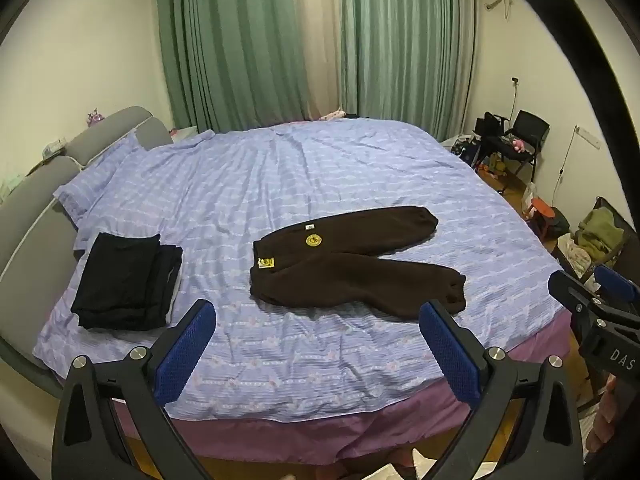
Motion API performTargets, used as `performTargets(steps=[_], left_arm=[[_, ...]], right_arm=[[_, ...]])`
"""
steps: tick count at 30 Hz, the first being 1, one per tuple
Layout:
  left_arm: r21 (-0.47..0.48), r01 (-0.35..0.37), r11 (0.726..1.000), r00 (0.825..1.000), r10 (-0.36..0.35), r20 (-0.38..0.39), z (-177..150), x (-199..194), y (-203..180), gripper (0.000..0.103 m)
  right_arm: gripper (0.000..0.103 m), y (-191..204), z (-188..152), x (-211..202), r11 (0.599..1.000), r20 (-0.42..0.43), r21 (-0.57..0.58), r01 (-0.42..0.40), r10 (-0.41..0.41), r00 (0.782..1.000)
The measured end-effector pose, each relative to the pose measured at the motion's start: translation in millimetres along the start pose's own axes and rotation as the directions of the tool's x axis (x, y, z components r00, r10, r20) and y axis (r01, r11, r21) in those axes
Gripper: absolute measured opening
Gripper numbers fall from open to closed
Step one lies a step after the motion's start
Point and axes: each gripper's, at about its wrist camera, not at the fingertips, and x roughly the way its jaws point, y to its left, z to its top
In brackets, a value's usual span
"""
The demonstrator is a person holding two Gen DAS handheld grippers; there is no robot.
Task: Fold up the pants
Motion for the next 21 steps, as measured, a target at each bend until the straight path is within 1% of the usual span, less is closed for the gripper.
performTargets(steps=[3,4,5,7,9,11,14,21], left_arm=[[-0.012,-0.004,1.0,1.0,0.004,-0.003,-1,1,-1,0.103],[-0.015,0.023,1.0,1.0,-0.023,0.004,-3,-2,7,0.103],[-0.016,0.031,0.999,1.0,-0.031,0.003,-3,-2,9,0.103],[-0.013,0.027,1.0,1.0,-0.027,0.001,-1,-1,11,0.103],[-0.008,0.025,1.0,1.0,-0.025,0.009,0,-3,14,0.103],[-0.001,0.016,1.0,1.0,-0.016,0.016,2,-4,6,0.103],[-0.009,0.013,1.0,1.0,-0.013,0.026,2,-3,6,0.103],[-0.025,0.009,1.0,0.999,-0.007,0.043,3,-4,8,0.103]], right_arm=[[0.103,0,1,2,1.0,-0.016,-0.007,-0.003,0.003,1.0],[0.103,-1,1,3,1.0,-0.021,-0.01,-0.001,0.001,1.0],[0.103,1,5,4,1.0,-0.019,-0.01,0.007,-0.007,1.0],[0.103,-3,-1,2,1.0,0.002,0.009,-0.012,0.012,1.0],[0.103,-2,1,2,1.0,-0.003,0.014,-0.014,0.014,1.0],[0.103,-7,0,3,1.0,-0.007,0.02,-0.022,0.022,1.0],[0.103,-5,5,0,1.0,-0.008,0.016,-0.02,0.02,1.0],[0.103,-5,6,2,1.0,0.003,0.0,-0.023,0.023,1.0]])
